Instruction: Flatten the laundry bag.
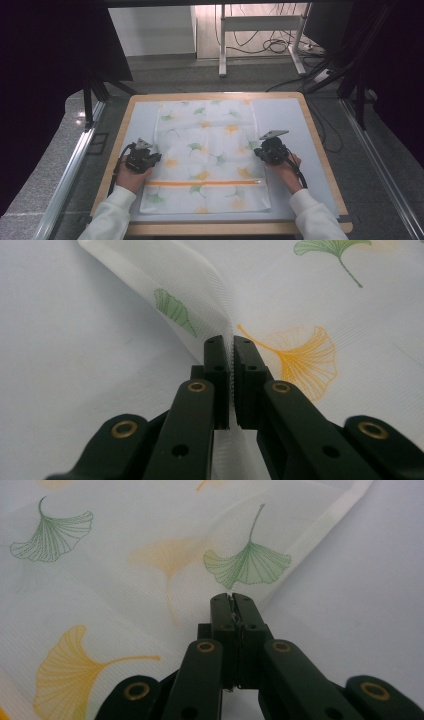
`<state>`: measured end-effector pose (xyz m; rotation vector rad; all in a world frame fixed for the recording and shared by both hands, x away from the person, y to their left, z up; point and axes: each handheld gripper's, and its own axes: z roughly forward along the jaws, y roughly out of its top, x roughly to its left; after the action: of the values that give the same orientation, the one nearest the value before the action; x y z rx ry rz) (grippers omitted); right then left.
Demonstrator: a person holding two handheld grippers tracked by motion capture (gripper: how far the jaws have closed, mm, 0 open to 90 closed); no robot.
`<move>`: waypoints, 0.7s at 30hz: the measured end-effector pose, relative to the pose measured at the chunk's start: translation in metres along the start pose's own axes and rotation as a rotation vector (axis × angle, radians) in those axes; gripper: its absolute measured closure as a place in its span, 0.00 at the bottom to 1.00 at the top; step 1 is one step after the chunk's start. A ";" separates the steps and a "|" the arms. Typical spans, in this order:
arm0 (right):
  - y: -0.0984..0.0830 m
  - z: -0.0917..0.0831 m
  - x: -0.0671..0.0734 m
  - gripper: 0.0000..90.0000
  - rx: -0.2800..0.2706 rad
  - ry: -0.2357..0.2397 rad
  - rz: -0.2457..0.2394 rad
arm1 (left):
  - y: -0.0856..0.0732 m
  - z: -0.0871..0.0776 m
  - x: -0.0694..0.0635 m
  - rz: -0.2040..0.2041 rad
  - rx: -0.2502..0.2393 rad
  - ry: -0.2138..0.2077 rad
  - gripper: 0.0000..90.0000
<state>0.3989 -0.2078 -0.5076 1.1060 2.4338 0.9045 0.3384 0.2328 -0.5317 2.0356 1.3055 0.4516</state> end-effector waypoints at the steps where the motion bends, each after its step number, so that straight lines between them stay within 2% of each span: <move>1: -0.001 0.000 -0.001 0.97 -0.003 0.001 -0.007 | 0.000 0.000 0.000 0.003 -0.001 0.009 0.94; 2: -0.002 0.000 -0.001 0.94 -0.011 -0.002 -0.012 | -0.001 -0.001 0.000 0.000 -0.001 0.022 0.91; 4: -0.004 -0.003 0.000 0.79 -0.015 -0.020 -0.017 | -0.002 -0.005 0.000 0.003 0.001 0.044 0.79; 5: -0.005 -0.006 -0.001 0.76 -0.020 -0.026 -0.013 | -0.002 -0.007 0.000 -0.012 -0.017 0.037 0.72; 8: -0.010 -0.020 -0.002 0.64 -0.043 -0.019 0.002 | -0.003 -0.017 -0.002 -0.022 -0.038 0.034 0.52; 10: -0.014 -0.029 -0.002 0.59 -0.054 -0.006 0.011 | -0.003 -0.024 -0.006 -0.027 -0.065 0.029 0.45; 13: -0.020 -0.041 0.000 0.52 -0.059 0.028 0.032 | -0.002 -0.030 -0.016 -0.019 -0.076 -0.016 0.41; 16: -0.027 -0.050 0.004 0.49 -0.065 0.063 0.039 | -0.002 -0.033 -0.028 0.002 -0.072 -0.065 0.39; 19: -0.034 -0.057 0.008 0.49 -0.068 0.093 0.030 | 0.000 -0.033 -0.040 0.031 -0.071 -0.094 0.39; 21: -0.039 -0.060 0.008 0.53 -0.067 0.122 0.049 | 0.002 -0.031 -0.047 0.050 -0.069 -0.115 0.39</move>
<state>0.3410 -0.2460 -0.4883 1.1211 2.4625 1.0907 0.3000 0.2006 -0.5046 2.0097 1.1569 0.3907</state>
